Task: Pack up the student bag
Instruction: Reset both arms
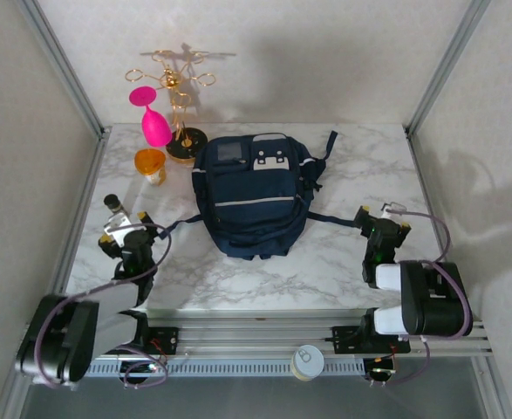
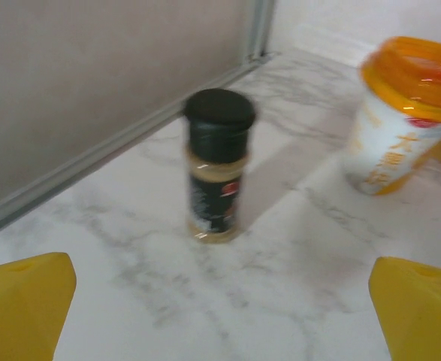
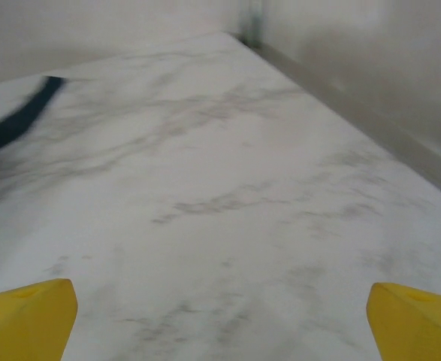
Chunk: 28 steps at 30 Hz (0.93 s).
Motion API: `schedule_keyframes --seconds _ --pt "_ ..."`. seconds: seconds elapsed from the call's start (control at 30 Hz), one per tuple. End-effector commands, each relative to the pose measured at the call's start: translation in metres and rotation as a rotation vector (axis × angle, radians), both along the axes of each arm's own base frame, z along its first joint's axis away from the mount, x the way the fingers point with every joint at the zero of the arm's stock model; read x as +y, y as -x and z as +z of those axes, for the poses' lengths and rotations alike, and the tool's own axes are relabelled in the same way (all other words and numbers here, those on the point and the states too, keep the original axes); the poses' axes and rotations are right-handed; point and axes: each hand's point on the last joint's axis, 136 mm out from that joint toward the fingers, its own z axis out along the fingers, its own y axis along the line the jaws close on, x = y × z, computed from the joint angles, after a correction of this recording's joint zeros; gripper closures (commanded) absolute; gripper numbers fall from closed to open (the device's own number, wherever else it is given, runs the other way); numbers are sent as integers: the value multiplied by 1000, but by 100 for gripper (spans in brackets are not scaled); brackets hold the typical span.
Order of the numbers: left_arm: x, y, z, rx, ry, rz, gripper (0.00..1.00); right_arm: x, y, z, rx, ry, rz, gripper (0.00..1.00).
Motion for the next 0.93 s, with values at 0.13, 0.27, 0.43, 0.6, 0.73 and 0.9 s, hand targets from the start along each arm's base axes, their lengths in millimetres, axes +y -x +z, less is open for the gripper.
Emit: schedule_keyframes --seconds 0.13,0.27,0.43,0.6,0.73,0.9 --pt "-49 -57 40 -192 -21 -338 1 44 -27 27 -151 60 277 1" --pt "-41 -65 23 -155 -8 -275 1 44 -25 28 -157 70 268 1" --pt "-40 -64 22 -153 -10 -265 1 45 -25 28 -156 70 270 1" --pt "-40 -64 21 -147 -8 -267 1 44 -26 28 -157 70 270 1" --pt "-40 -64 22 -148 -10 -267 1 45 -26 28 -155 70 271 1" --pt "-40 -64 22 -148 -10 -267 1 44 -26 28 -157 67 273 1"
